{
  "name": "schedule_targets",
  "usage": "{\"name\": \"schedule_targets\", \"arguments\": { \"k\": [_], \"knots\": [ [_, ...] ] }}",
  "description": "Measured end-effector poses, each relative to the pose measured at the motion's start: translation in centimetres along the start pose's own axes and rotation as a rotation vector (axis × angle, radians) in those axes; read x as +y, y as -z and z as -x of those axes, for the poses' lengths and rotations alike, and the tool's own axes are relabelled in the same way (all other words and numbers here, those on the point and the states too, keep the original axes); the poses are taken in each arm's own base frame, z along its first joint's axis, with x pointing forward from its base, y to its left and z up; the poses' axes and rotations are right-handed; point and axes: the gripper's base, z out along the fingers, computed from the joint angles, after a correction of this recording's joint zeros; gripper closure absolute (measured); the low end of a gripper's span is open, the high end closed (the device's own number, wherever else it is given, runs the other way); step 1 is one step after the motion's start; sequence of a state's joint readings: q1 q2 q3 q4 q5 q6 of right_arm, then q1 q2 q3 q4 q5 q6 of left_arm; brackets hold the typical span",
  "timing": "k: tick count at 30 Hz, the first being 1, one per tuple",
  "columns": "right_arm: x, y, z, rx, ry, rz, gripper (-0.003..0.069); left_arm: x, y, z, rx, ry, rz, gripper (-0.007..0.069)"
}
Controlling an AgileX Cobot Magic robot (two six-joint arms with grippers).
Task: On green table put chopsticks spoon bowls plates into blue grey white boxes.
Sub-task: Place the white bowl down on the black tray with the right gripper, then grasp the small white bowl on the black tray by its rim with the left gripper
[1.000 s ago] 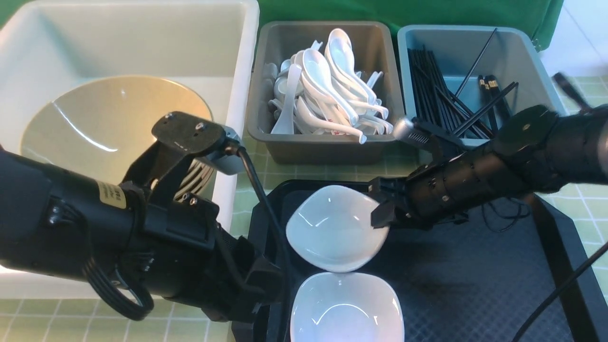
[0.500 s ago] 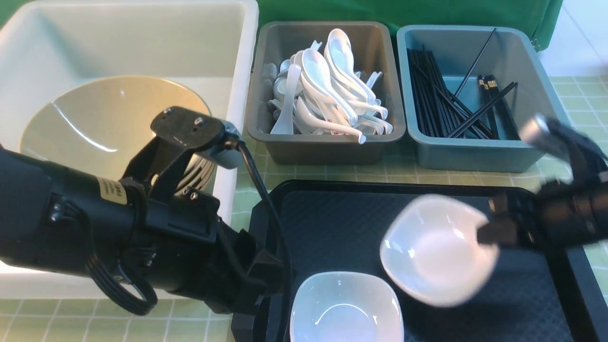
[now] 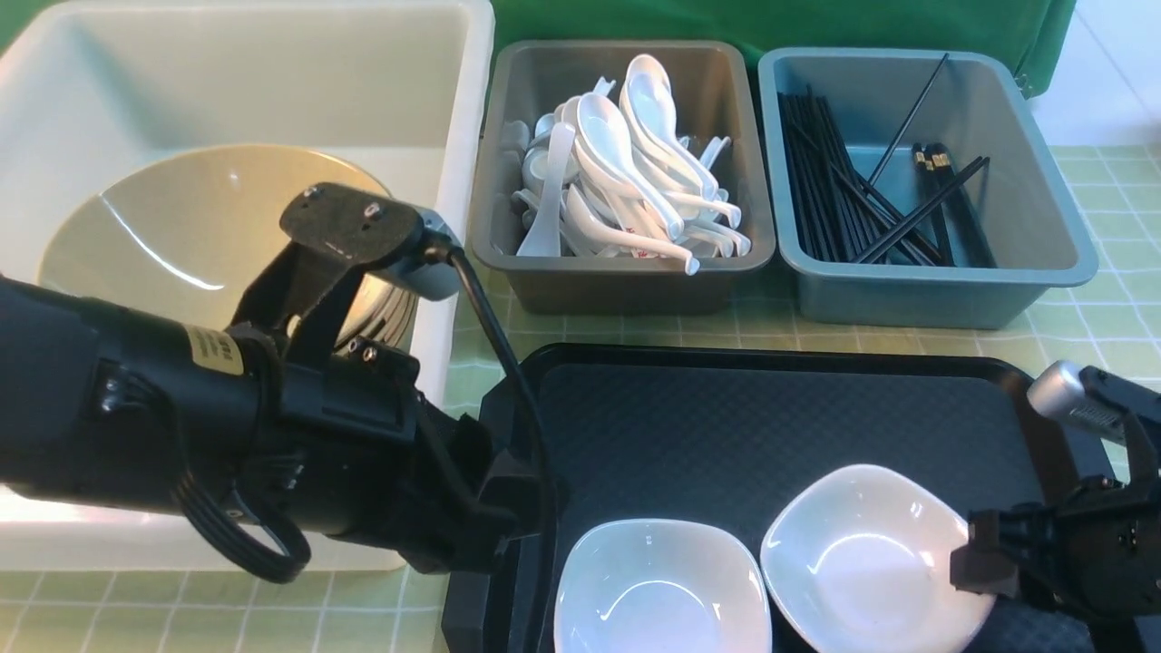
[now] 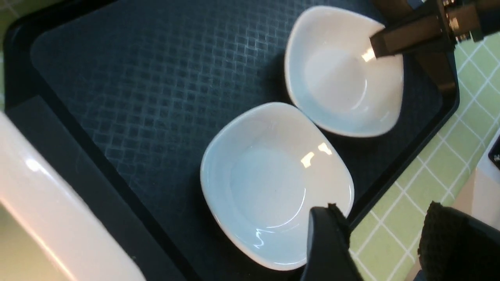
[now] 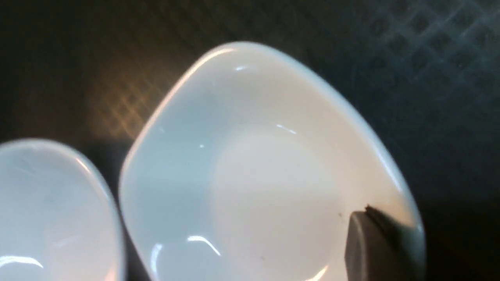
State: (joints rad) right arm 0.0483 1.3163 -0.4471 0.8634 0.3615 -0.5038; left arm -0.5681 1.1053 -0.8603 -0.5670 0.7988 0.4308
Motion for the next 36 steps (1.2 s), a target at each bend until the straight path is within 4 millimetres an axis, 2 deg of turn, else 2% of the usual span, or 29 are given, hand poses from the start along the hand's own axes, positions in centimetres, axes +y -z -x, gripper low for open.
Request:
{"name": "schedule_targets", "arguments": {
  "k": [1, 2, 7, 10, 12, 13, 16, 19, 20, 24, 27, 28, 31, 36],
  "knots": [
    [0.0, 0.1, 0.0, -0.005, 0.011, 0.001, 0.0451, 0.1, -0.3, -0.1, 0.02, 0.0, 0.0, 0.0332],
    [0.1, 0.2, 0.0, -0.007, 0.015, 0.001, 0.0444, 0.1, -0.3, -0.1, 0.025, -0.001, 0.0, 0.033],
    [1.2, 2.3, 0.6, -0.099, 0.108, 0.035, 0.0246, 1.1, -2.0, 0.5, 0.2, -0.048, 0.012, 0.0221],
    [2.2, 3.9, 0.9, -0.144, 0.172, 0.072, 0.0187, 1.5, -2.8, 1.4, 0.238, -0.062, 0.017, 0.0186],
    [3.7, 5.9, 0.9, -0.161, 0.274, 0.137, 0.0151, 1.9, -3.7, 2.4, 0.268, -0.075, 0.011, 0.0172],
    [4.0, 6.3, 0.9, -0.161, 0.299, 0.149, 0.0148, 2.0, -3.9, 2.7, 0.276, -0.083, 0.008, 0.0172],
    [6.4, 9.7, 0.3, -0.136, 0.505, 0.254, 0.0137, 2.5, -5.4, 4.8, 0.336, -0.21, -0.04, 0.0173],
    [7.6, 12.1, -0.2, -0.119, 0.629, 0.291, 0.0136, 2.3, -6.6, 6.1, 0.397, -0.378, -0.097, 0.0173],
    [7.7, 12.2, -0.3, -0.118, 0.636, 0.293, 0.0136, 2.3, -6.5, 6.3, 0.39, -0.391, -0.097, 0.0173],
    [8.5, 14.3, -1.2, -0.108, 0.734, 0.312, 0.0136, 0.3, -10.3, 8.0, 0.461, -0.652, -0.173, 0.0173],
    [8.5, 14.4, -1.7, -0.087, 0.775, 0.3, 0.0136, -0.2, -12.6, 7.8, 0.495, -0.747, -0.188, 0.0173],
    [8.5, 14.6, -2.2, -0.072, 0.811, 0.286, 0.0136, -0.1, -14.7, 7.3, 0.536, -0.816, -0.197, 0.0173],
    [8.4, 15.1, -2.8, -0.076, 0.854, 0.258, 0.0136, 0.9, -17.8, 6.0, 0.614, -0.893, -0.217, 0.0173],
    [8.5, 15.5, -3.4, -0.089, 0.881, 0.255, 0.0136, 2.4, -20.9, 4.5, 0.692, -0.941, -0.217, 0.0173]
  ]
}}
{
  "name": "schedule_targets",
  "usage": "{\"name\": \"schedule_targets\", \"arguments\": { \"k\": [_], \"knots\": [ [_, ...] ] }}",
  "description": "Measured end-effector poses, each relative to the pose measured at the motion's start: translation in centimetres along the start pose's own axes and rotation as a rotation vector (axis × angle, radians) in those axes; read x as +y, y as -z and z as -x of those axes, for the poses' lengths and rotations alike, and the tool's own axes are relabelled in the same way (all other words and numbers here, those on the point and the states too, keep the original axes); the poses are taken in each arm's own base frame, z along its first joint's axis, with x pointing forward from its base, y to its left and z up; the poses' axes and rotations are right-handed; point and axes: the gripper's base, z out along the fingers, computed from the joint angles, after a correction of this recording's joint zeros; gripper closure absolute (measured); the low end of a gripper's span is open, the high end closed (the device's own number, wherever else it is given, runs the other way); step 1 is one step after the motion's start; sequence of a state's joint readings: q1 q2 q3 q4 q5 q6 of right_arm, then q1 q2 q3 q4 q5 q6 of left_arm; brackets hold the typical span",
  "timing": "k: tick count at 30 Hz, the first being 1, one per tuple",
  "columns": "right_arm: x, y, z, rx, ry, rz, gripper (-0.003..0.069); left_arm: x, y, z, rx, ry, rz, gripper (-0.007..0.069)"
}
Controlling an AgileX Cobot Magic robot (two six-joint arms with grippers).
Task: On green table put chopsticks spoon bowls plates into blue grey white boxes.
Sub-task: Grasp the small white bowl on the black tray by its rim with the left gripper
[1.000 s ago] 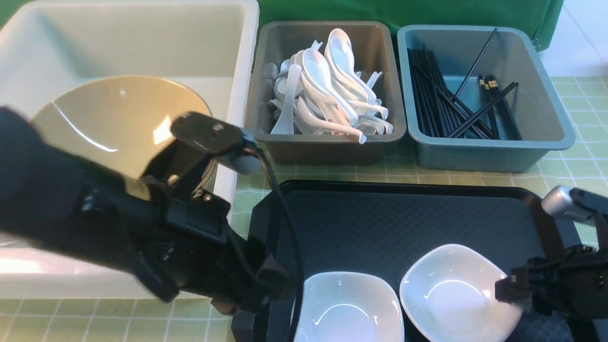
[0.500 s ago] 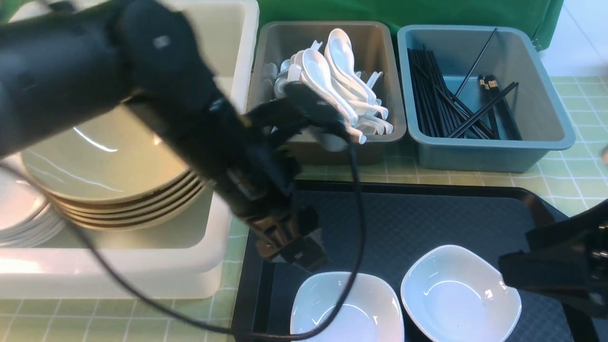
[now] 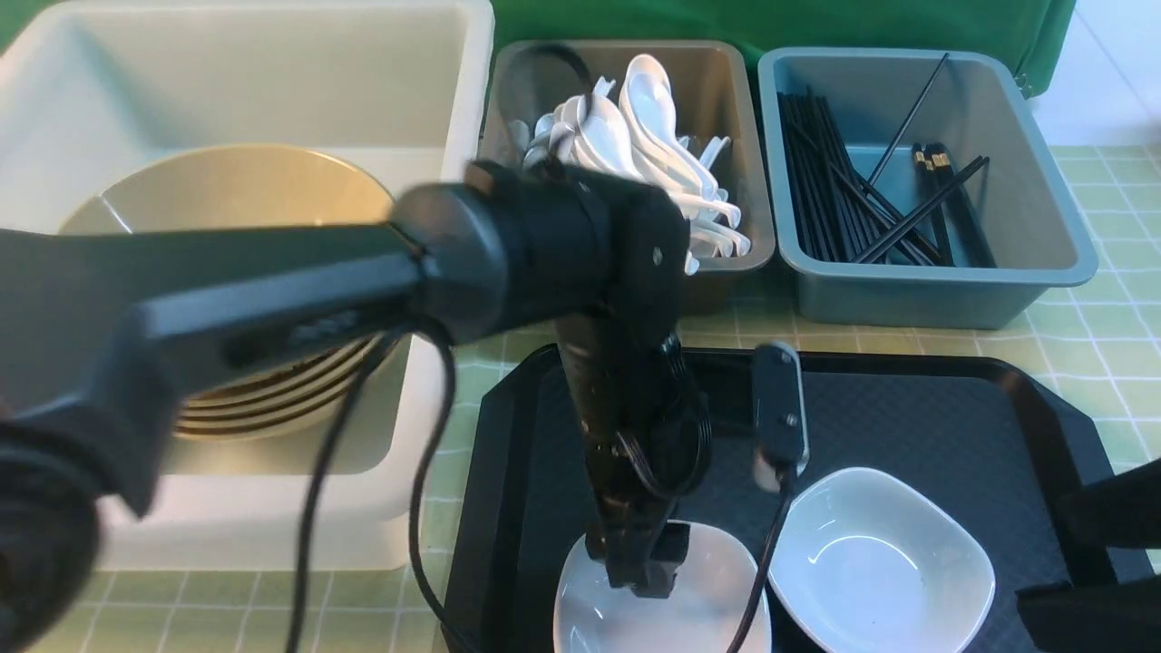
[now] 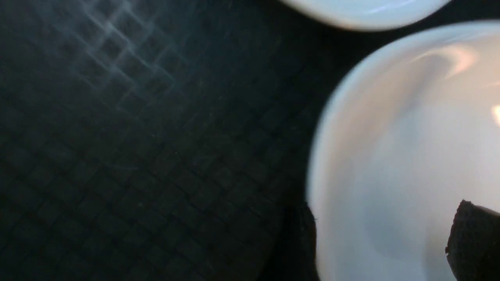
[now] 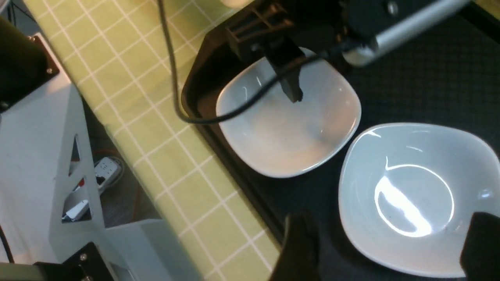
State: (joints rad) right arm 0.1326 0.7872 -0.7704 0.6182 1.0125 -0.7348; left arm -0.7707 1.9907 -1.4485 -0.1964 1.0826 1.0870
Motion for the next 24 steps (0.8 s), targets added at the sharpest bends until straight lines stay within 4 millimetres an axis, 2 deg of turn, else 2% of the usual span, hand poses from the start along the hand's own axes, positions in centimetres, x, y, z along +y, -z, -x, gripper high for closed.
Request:
{"name": "schedule_targets", "arguments": {
  "k": [3, 8, 11, 12, 14, 18, 22, 24],
  "knots": [
    [0.1, 0.0, 0.0, 0.003, 0.008, 0.001, 0.0136, 0.6, -1.7, -0.1, 0.017, 0.001, -0.004, 0.0173],
    [0.0, 0.0, 0.0, 0.002, 0.013, -0.012, 0.0136, 0.9, -2.0, 0.1, 0.016, 0.005, -0.013, 0.021],
    [-0.1, 0.0, 0.0, -0.003, 0.012, -0.019, 0.0136, 0.9, -2.1, 0.0, 0.02, 0.012, -0.033, 0.0342],
    [-0.1, 0.0, 0.1, -0.007, 0.013, -0.022, 0.0136, 0.9, -2.1, -0.1, 0.017, 0.023, -0.052, 0.0431],
    [-0.2, 0.0, 0.1, -0.012, 0.012, -0.026, 0.0136, 0.6, -2.1, -0.1, -0.006, 0.062, -0.108, 0.0531],
    [-0.2, 0.0, 0.2, -0.02, 0.012, -0.033, 0.0136, 0.6, -2.1, -1.0, -0.015, 0.111, -0.179, 0.0554],
    [-0.2, 0.0, 0.2, -0.02, 0.012, -0.034, 0.0136, 1.5, -0.7, -1.6, -0.031, 0.15, -0.159, 0.0563],
    [-0.2, 0.0, 0.2, -0.02, 0.012, -0.034, 0.0136, 2.2, 1.8, -1.9, -0.091, 0.192, -0.103, 0.0608]
  ]
}}
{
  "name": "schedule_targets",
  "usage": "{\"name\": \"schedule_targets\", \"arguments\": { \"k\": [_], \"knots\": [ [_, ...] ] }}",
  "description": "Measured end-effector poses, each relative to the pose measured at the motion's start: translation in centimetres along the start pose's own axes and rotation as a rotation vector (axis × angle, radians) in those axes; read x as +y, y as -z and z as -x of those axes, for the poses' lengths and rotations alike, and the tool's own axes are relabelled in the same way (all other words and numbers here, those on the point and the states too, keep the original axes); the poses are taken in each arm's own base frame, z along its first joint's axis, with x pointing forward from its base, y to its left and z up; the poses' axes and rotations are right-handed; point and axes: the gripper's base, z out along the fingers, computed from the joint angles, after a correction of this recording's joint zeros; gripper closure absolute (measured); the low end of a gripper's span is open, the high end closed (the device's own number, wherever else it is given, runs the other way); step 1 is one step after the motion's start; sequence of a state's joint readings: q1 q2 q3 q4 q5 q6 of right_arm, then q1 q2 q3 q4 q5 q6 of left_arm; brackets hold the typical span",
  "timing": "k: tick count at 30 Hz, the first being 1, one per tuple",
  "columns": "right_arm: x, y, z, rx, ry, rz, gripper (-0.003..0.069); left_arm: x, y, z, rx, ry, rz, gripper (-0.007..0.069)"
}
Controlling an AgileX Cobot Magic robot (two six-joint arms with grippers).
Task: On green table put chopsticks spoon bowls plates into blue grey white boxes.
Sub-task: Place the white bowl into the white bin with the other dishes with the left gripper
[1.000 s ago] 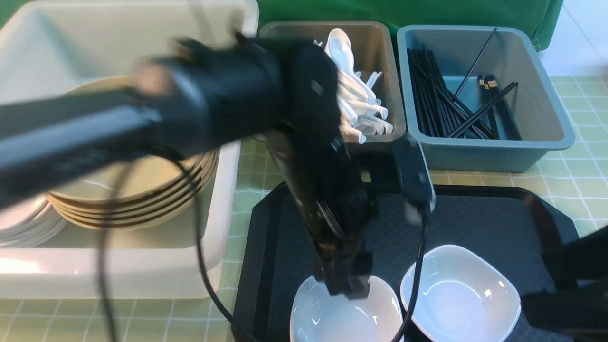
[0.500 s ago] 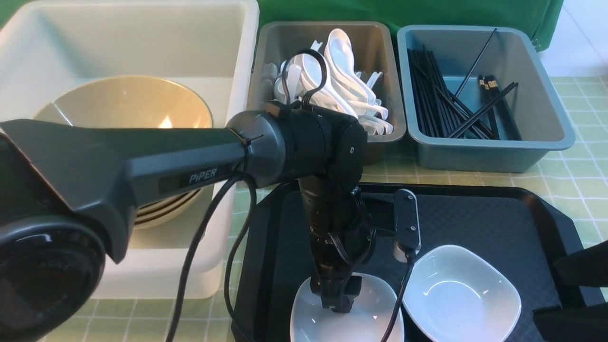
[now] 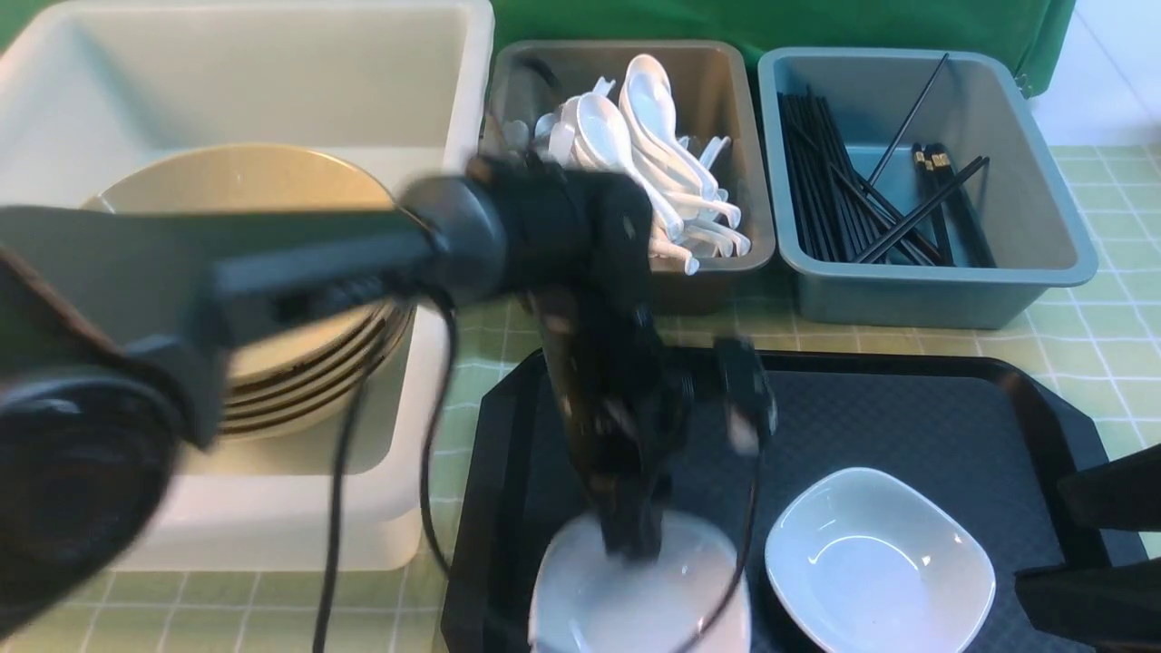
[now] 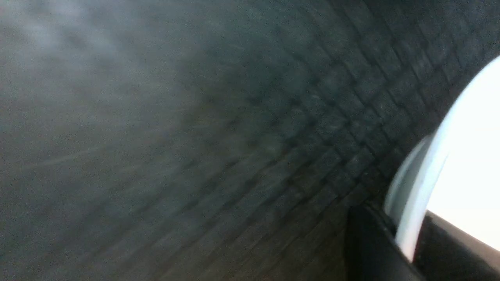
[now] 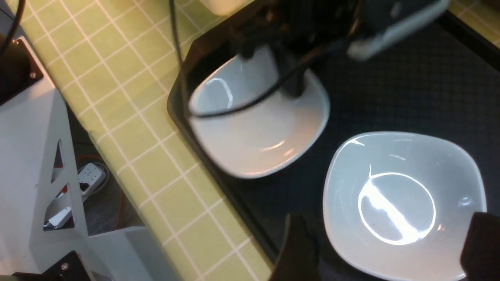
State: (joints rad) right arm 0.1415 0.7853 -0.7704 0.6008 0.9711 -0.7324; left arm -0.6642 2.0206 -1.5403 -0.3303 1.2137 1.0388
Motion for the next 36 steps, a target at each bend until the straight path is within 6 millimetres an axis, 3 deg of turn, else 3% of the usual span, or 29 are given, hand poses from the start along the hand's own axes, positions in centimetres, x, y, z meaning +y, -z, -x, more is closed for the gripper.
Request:
{"name": "schedule_targets", "arguments": {
  "k": [3, 7, 10, 12, 15, 17, 19, 20, 23, 24, 25, 26, 30, 35, 36],
  "knots": [
    [0.0, 0.0, 0.0, 0.0, 0.0, 0.0, 0.0136, -0.4, 5.2, 0.3, -0.166, 0.08, 0.079, 0.0609],
    [0.0, 0.0, 0.1, -0.008, 0.013, 0.004, 0.0136, -2.9, 12.4, -0.5, -0.382, 0.171, 0.15, 0.0609],
    [0.3, 0.0, 0.5, -0.052, 0.049, 0.031, 0.0136, -4.9, 17.4, -2.9, -0.477, 0.237, 0.238, 0.0609],
    [0.8, 0.1, 1.1, -0.126, 0.089, 0.087, 0.014, -6.3, 21.2, -6.1, -0.557, 0.34, 0.326, 0.0609],
    [1.4, 0.3, 1.8, -0.212, 0.126, 0.147, 0.0162, -7.1, 23.8, -10.5, -0.665, 0.529, 0.38, 0.0609],
    [1.6, 0.4, 2.4, -0.252, 0.159, 0.172, 0.0204, -7.6, 24.4, -14.1, -0.74, 0.688, 0.395, 0.0609],
    [1.9, 0.6, 3.4, -0.269, 0.191, 0.203, 0.0298, -7.8, 24.2, -18.5, -0.825, 0.889, 0.399, 0.0609],
    [1.9, 0.6, 3.5, -0.27, 0.196, 0.206, 0.0309, -7.8, 24.2, -19.0, -0.833, 0.909, 0.399, 0.0609],
    [3.0, 0.7, 5.8, -0.256, 0.277, 0.31, 0.0544, -8.7, 22.9, -25.3, -1.025, 1.206, 0.391, 0.0609],
    [3.3, 0.7, 6.3, -0.252, 0.293, 0.334, 0.0576, -8.9, 22.8, -26.0, -1.064, 1.237, 0.389, 0.0609],
    [3.4, 0.7, 6.5, -0.251, 0.298, 0.34, 0.0583, -9.0, 22.8, -26.3, -1.077, 1.247, 0.39, 0.0609],
    [4.0, 0.6, 7.7, -0.237, 0.329, 0.382, 0.0618, -9.6, 22.8, -27.8, -1.206, 1.312, 0.395, 0.0609],
    [5.0, 0.2, 9.4, -0.175, 0.36, 0.397, 0.0633, -10.5, 23.0, -30.2, -1.317, 1.422, 0.458, 0.0609],
    [5.5, -0.2, 9.7, -0.122, 0.349, 0.356, 0.0634, -11.2, 21.8, -34.8, -1.304, 1.717, 0.669, 0.0609],
    [5.5, -0.2, 9.7, -0.122, 0.348, 0.354, 0.0634, -11.2, 21.8, -34.9, -1.302, 1.726, 0.68, 0.0609]
  ]
}}
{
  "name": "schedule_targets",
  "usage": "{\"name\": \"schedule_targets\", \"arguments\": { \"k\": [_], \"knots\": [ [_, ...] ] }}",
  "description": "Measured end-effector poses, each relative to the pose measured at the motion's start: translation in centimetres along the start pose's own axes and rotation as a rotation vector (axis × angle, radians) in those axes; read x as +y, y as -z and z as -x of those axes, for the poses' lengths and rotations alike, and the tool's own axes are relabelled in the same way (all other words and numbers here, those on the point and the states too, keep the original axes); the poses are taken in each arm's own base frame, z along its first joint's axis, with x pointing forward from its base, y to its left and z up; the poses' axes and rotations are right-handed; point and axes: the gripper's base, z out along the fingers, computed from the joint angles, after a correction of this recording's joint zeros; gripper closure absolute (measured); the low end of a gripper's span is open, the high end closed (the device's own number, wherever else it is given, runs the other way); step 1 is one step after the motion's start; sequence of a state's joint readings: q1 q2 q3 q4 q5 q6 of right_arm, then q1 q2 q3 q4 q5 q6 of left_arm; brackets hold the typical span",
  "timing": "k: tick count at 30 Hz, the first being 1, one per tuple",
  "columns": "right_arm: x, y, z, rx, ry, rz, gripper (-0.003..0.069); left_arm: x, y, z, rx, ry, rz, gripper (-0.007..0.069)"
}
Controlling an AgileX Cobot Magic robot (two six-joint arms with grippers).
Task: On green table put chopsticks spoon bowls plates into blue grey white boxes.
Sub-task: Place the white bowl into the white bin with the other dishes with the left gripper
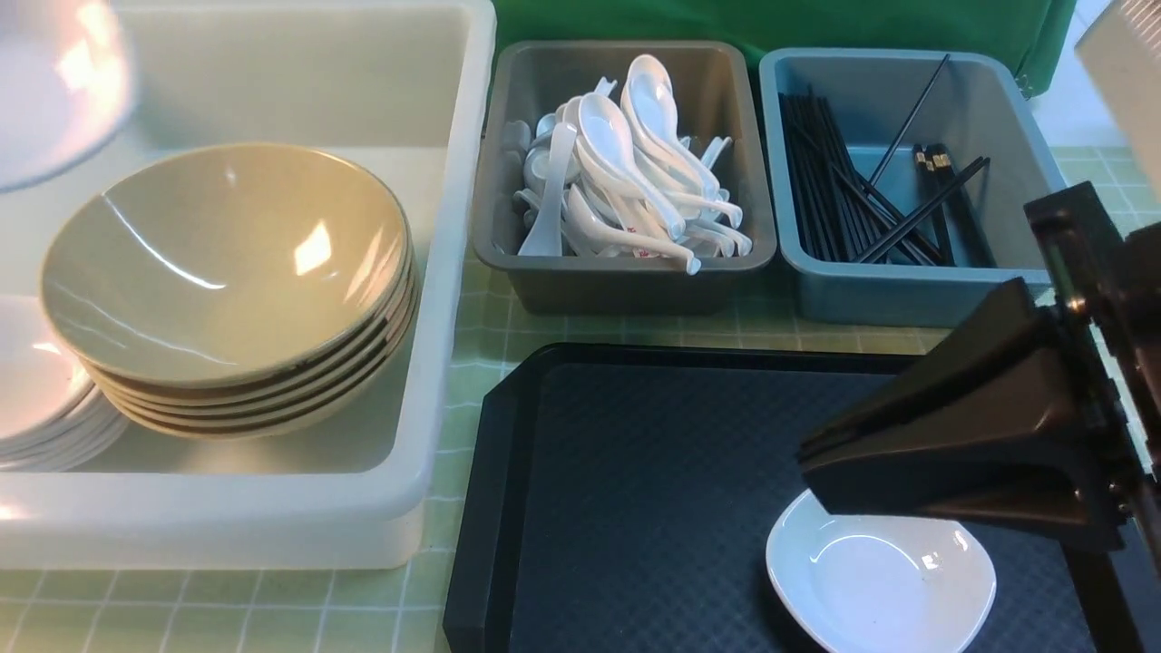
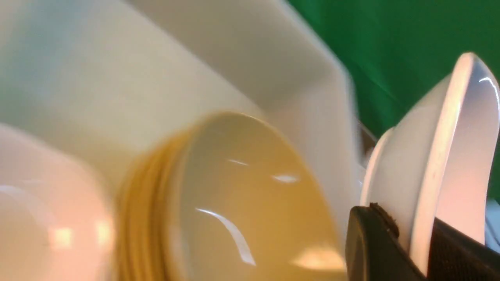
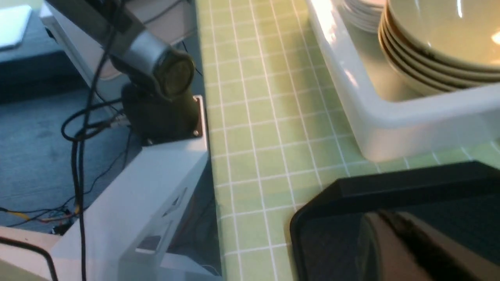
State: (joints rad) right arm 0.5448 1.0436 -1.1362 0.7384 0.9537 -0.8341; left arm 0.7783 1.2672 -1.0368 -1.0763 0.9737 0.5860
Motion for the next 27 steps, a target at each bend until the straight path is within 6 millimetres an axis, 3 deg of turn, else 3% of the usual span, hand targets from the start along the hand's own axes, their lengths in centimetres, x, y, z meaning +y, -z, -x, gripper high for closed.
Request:
{"name": "schedule_targets", "arguments": {
  "k": [4, 7, 13, 19, 27],
  "knots": [
    [-0.1, 0.0, 0.0, 0.001, -0.014, -0.013, 0.0634, 3.3, 1.1, 1.0, -0.116, 0.064, 0.159, 0.0609],
    [-0.2, 0.0, 0.2, -0.014, -0.008, -0.028, 0.0634, 4.5, 1.3, 1.4, -0.142, 0.096, 0.194, 0.0609],
    [-0.5, 0.0, 0.5, -0.049, 0.075, -0.057, 0.0632, 8.9, -1.0, 0.4, 0.029, 0.158, 0.255, 0.0609],
    [-0.7, 0.0, 1.0, -0.104, 0.081, -0.087, 0.0632, 10.3, -1.7, -0.1, 0.074, 0.16, 0.297, 0.0609],
    [-1.0, -0.3, 1.0, -0.102, 0.083, -0.087, 0.0632, 10.6, -2.5, -1.4, 0.133, 0.12, 0.342, 0.0609]
  ]
}}
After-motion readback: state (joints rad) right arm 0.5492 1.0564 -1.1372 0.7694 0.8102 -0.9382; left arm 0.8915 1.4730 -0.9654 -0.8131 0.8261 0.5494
